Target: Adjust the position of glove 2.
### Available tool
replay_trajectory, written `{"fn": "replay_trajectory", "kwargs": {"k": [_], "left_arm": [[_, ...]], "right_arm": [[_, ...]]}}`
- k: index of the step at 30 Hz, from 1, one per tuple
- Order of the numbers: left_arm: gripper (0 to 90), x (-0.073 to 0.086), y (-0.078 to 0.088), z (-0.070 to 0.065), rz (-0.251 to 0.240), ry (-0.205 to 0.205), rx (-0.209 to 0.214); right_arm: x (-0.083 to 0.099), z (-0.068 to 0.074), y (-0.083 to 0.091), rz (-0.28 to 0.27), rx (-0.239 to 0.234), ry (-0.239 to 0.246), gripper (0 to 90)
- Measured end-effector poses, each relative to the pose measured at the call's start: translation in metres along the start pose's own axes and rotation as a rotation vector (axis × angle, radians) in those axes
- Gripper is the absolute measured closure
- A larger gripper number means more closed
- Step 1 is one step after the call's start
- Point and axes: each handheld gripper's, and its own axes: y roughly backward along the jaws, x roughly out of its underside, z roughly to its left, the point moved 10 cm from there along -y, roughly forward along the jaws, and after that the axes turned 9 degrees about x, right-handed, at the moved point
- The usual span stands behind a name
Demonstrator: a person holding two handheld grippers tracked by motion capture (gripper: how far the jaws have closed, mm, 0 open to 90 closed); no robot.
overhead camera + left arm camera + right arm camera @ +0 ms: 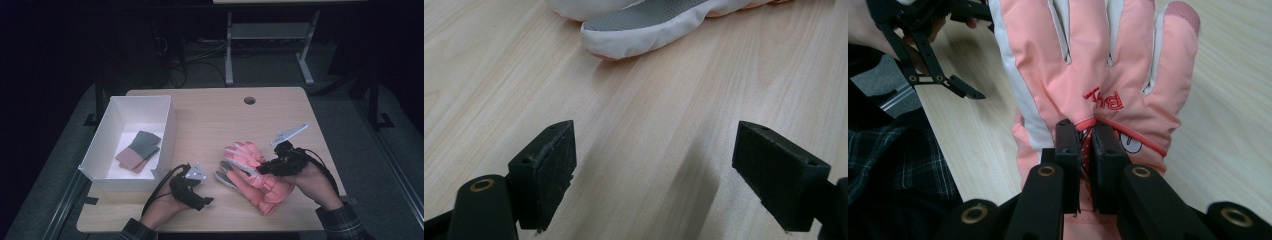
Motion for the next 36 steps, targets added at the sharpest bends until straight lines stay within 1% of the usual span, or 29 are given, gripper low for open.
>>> {"fn": "replay_trajectory", "kwargs": {"k": [3, 4, 7, 10, 12, 17, 20, 23, 24, 26, 28, 29, 32, 33, 34, 36], "left_arm": [[17.3, 0.000, 0.000, 0.000, 0.000, -0.007, -0.002], [17.3, 0.000, 0.000, 0.000, 0.002, -0.009, -0.002], [17.3, 0.000, 0.000, 0.000, 0.000, -0.007, -0.001], [17.3, 0.000, -0.001, 0.000, 0.004, -0.006, 0.000], [17.3, 0.000, -0.001, 0.000, -0.003, -0.004, -0.002], [17.3, 0.000, -0.001, -0.001, 0.000, -0.002, 0.000], [17.3, 0.000, -0.002, -0.001, 0.009, -0.011, -0.001], [17.3, 0.000, -0.003, -0.002, 0.005, -0.006, 0.003], [17.3, 0.000, -0.003, -0.002, 0.011, -0.011, 0.003], [17.3, -0.001, -0.002, -0.002, 0.000, -0.006, 0.002], [17.9, -0.002, 0.000, -0.002, 0.000, -0.013, 0.001], [19.5, -0.002, 0.001, -0.002, -0.008, -0.012, -0.001], [24.7, -0.005, 0.004, -0.002, -0.025, -0.009, 0.000], [28.9, -0.005, 0.005, -0.002, -0.033, -0.004, 0.000], [32.1, -0.005, 0.006, -0.002, -0.031, -0.006, 0.000], [40.0, -0.006, 0.009, -0.003, -0.045, 0.001, 0.001]], "right_arm": [[0.002, 0.002, -0.009, 0.017, 0.000, 0.009, 84.0], [0.002, 0.003, -0.011, 0.024, -0.002, 0.005, 84.0], [0.005, 0.006, -0.019, 0.039, -0.009, 0.008, 84.0], [0.007, 0.008, -0.025, 0.054, -0.003, 0.012, 84.0], [0.009, 0.010, -0.032, 0.075, -0.001, 0.021, 84.0], [0.014, 0.015, -0.046, 0.119, 0.027, 0.052, 83.7], [0.019, 0.014, -0.053, 0.146, 0.062, 0.063, 83.5], [0.021, 0.015, -0.058, 0.158, 0.076, 0.074, 83.3], [0.021, 0.015, -0.058, 0.158, 0.077, 0.078, 82.9], [0.019, 0.015, -0.056, 0.139, 0.068, 0.071, 77.8], [0.016, 0.014, -0.050, 0.104, 0.046, 0.067, 71.3], [0.012, 0.014, -0.045, 0.080, 0.035, 0.051, 69.4], [0.005, 0.013, -0.035, 0.033, 0.032, 0.054, 64.0], [0.002, 0.012, -0.031, 0.012, 0.033, 0.048, 60.5], [0.001, 0.012, -0.028, -0.004, 0.030, 0.044, 60.3], [-0.003, 0.010, -0.020, -0.045, 0.031, 0.051, 61.8]]}}
